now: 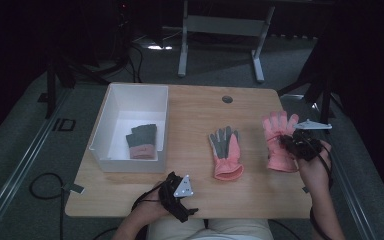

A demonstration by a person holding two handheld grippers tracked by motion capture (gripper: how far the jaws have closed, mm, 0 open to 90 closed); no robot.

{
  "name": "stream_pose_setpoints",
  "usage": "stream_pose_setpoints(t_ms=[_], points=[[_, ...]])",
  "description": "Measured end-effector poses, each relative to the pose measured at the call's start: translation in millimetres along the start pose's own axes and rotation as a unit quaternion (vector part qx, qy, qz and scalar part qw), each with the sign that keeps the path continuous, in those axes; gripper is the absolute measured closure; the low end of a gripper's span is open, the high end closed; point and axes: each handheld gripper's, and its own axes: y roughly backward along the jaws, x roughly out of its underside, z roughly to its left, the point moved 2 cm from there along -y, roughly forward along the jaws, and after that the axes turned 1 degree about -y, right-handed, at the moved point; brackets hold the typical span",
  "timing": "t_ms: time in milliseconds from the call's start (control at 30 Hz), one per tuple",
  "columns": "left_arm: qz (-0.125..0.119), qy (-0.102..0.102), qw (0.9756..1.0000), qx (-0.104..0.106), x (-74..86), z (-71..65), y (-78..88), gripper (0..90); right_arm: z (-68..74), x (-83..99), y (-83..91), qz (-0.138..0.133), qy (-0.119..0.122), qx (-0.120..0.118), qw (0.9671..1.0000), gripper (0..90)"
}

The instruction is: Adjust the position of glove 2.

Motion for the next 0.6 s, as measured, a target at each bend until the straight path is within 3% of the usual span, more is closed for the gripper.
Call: stream_pose_setpoints(t_ms=[367,600], points=[[0.003,-0.004,1.0,0.0,0.4,0.2,-0.2,0.0,7.3,29.2,-49.5,0.054,-0.011,-0.012,0.9984,85.3],[0.004,-0.005,1.0,-0.001,0.3,-0.4,-0.6,0.0,6.2,36.5,-74.9,0.067,-0.012,-0.009,0.9977,84.5]])
